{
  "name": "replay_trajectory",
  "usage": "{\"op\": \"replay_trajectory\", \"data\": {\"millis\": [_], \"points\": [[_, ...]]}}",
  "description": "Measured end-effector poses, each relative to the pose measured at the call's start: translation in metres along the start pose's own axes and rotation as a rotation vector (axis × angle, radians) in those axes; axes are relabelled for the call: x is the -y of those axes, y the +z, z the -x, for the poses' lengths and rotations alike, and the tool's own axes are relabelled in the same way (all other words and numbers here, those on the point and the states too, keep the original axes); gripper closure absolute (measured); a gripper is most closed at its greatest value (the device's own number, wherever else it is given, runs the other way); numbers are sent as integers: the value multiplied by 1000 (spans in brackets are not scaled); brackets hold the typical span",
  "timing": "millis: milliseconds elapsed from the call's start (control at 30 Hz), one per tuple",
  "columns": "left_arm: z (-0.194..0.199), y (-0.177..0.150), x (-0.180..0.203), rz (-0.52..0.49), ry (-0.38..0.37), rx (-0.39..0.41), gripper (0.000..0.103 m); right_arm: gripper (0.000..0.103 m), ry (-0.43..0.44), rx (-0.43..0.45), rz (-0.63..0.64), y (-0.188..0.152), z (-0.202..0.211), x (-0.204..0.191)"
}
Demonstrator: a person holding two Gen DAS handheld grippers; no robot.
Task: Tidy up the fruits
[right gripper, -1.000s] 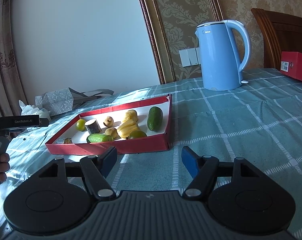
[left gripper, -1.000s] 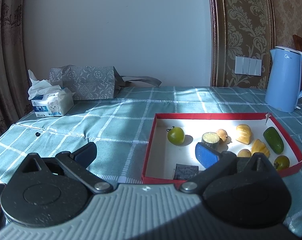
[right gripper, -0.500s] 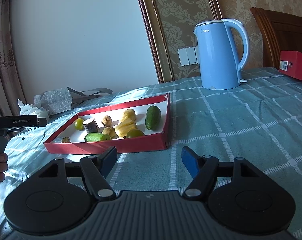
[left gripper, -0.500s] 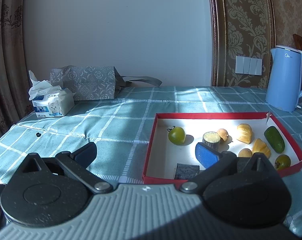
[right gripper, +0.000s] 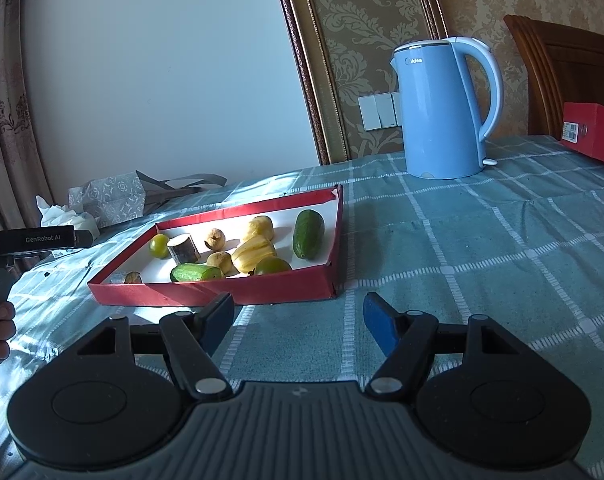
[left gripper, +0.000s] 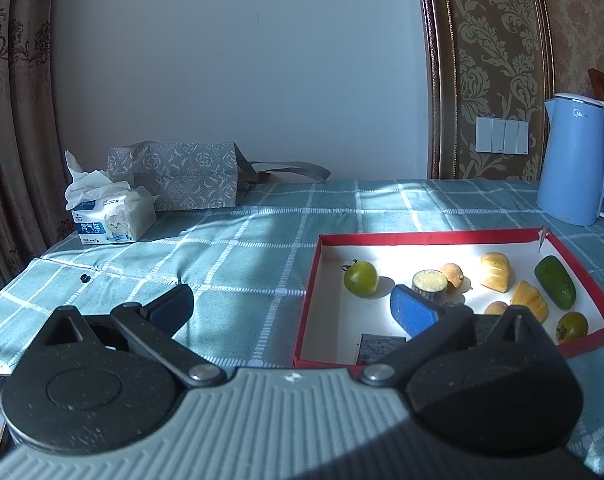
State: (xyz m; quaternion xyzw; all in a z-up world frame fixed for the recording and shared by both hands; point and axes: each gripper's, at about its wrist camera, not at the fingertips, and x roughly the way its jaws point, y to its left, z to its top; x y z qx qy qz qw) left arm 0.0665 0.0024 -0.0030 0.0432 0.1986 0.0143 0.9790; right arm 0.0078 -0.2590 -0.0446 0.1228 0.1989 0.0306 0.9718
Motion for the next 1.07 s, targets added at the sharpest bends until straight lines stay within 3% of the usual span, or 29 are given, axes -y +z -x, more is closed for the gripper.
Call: {"op": "replay_trajectory", "data": {"millis": [533, 800, 1067], "points": [[8, 6, -13, 73, -6, 40, 0, 32, 0, 1, 1, 0, -1, 0], [8, 5, -20, 142, -48, 37, 0, 31, -2, 0, 2, 0, -1, 0], [8, 5, -16, 110, -31, 34, 0, 29, -1, -1, 3, 0, -1, 0]]}}
